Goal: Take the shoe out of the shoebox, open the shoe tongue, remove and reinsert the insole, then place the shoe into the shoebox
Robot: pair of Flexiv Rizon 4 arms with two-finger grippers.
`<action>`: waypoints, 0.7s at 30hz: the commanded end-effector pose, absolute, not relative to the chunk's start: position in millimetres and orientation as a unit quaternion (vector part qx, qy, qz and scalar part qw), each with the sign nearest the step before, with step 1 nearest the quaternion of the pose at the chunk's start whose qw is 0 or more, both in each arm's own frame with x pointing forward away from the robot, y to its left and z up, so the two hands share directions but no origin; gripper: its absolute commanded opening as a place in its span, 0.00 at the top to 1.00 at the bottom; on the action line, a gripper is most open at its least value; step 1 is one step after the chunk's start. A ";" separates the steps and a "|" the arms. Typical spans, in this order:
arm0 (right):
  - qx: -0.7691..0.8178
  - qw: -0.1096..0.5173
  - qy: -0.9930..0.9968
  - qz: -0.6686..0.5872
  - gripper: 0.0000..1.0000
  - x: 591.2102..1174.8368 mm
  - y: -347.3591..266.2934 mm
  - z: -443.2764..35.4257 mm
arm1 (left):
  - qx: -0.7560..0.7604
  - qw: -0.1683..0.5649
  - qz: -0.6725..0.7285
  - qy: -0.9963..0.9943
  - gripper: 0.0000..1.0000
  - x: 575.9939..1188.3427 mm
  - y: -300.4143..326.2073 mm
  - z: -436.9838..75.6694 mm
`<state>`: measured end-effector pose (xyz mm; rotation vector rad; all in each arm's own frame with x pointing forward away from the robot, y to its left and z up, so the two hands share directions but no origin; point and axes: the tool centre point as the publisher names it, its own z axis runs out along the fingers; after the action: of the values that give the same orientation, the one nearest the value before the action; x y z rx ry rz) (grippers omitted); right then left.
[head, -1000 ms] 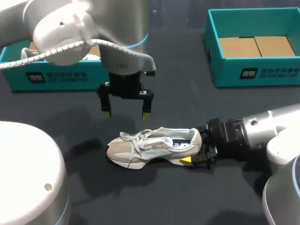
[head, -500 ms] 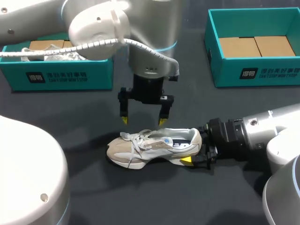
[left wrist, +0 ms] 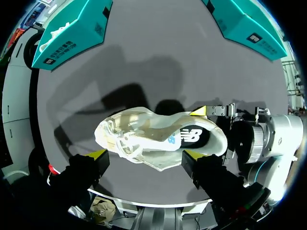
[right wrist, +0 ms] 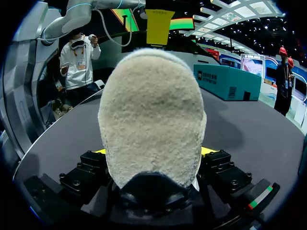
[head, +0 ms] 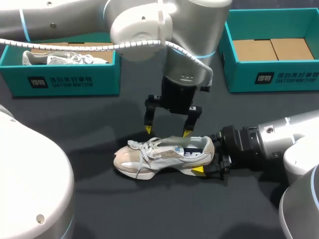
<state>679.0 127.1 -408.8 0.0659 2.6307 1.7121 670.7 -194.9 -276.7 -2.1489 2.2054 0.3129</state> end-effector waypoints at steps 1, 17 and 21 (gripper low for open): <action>0.021 0.001 0.839 0.544 1.00 676.6 127.0 -409.0 | -0.693 0.053 0.138 0.706 0.00 668.9 -219.1 -295.7; 0.021 0.001 0.839 0.544 1.00 676.6 127.0 -409.0 | -0.705 0.058 0.186 0.682 0.00 661.2 -235.4 -332.1; 0.021 0.001 0.839 0.544 1.00 676.6 127.0 -409.0 | -0.708 0.065 0.194 0.676 0.00 658.5 -232.7 -340.4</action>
<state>679.0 127.0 -409.0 0.0662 2.6310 1.7118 661.9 -227.4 -333.4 -2.1451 2.0820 0.5622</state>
